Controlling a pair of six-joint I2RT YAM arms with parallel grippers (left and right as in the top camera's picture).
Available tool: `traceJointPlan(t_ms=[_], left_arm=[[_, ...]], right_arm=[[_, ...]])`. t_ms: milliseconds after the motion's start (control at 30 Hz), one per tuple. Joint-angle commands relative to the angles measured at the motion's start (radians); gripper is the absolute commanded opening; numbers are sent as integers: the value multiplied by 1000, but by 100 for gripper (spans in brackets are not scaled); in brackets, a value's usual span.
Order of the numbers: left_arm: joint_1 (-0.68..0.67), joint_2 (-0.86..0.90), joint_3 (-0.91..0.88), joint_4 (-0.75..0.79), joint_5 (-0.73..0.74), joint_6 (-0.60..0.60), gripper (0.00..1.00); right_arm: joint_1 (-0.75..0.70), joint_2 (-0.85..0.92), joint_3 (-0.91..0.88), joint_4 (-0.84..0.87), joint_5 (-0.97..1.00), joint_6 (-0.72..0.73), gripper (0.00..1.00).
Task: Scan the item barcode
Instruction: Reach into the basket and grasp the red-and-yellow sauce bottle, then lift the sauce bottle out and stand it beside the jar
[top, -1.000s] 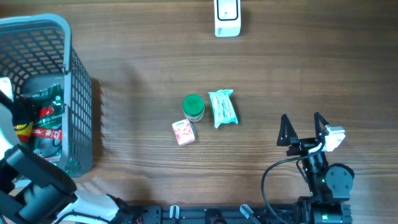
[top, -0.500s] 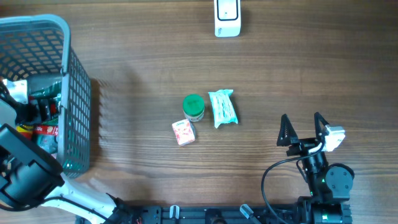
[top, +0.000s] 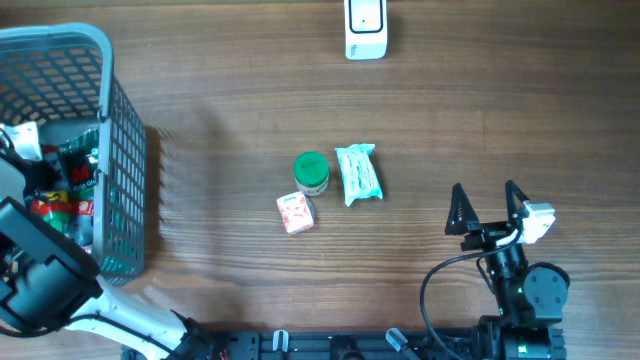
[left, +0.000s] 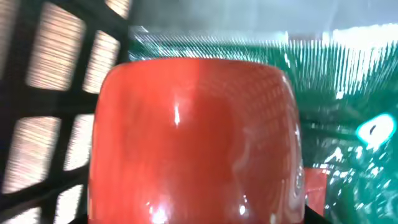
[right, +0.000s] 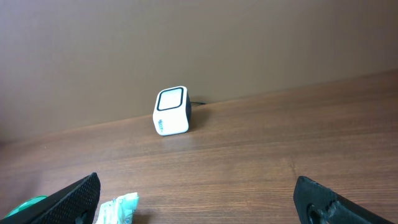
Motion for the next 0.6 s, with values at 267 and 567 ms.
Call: traceJointPlan(t_ms=[267, 567], left_arm=[[-132, -402, 112, 36, 68, -126, 43], [-530, -672, 112, 102, 90, -154, 44]], right_arm=[[8, 0, 0, 5, 14, 14, 100], [8, 0, 0, 5, 14, 14, 100]])
